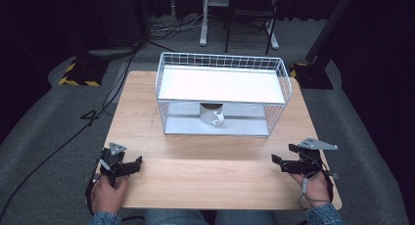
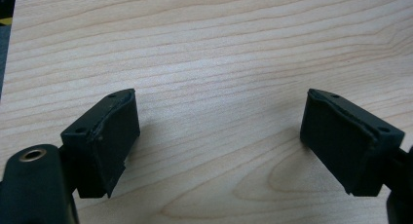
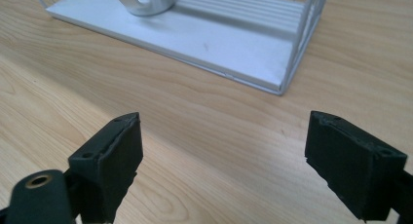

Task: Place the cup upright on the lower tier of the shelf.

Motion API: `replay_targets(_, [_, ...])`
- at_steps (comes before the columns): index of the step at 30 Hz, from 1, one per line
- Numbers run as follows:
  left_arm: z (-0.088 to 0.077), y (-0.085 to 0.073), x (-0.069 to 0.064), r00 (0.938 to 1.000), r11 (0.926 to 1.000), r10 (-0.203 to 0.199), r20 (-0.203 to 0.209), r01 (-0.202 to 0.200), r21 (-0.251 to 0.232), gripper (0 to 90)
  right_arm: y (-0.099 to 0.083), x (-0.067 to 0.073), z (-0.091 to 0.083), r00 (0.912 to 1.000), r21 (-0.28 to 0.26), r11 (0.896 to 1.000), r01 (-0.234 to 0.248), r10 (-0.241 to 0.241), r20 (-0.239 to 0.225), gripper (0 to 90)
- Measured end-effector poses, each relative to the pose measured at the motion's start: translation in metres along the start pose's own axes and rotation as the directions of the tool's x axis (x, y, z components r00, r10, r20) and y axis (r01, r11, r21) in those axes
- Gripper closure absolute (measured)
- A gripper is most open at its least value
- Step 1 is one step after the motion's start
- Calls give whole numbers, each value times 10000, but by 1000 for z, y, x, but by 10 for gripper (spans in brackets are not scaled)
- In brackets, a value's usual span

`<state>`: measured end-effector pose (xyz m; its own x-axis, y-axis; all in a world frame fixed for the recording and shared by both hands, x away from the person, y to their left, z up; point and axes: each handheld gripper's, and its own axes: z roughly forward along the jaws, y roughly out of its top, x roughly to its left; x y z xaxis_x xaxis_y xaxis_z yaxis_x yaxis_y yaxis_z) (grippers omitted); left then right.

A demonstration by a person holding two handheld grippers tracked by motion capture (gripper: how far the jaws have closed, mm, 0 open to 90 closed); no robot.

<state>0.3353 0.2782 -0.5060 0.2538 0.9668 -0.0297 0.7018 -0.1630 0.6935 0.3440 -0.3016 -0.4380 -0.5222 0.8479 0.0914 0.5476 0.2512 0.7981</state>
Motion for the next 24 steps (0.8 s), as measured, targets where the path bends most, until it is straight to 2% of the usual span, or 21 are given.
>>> replay_targets(8, [0,0,0,10000,10000,-13,-8,13,-15,147,-26,-13,2,9997,272,9995,-186,182,143,140])
replay_targets(14, [0,0,0,10000,10000,-1,-5,1,-4,147,-37,-21,6,9992,405,9989,-227,213,342,139])
replay_targets(18, [0,0,0,10000,10000,-9,-7,9,-13,147,-44,-25,11,9990,482,9987,-162,142,421,136])
replay_targets(24, [0,0,0,10000,10000,-2,-3,2,-1,147,-52,-29,19,9987,990,9951,8,-59,514,123])
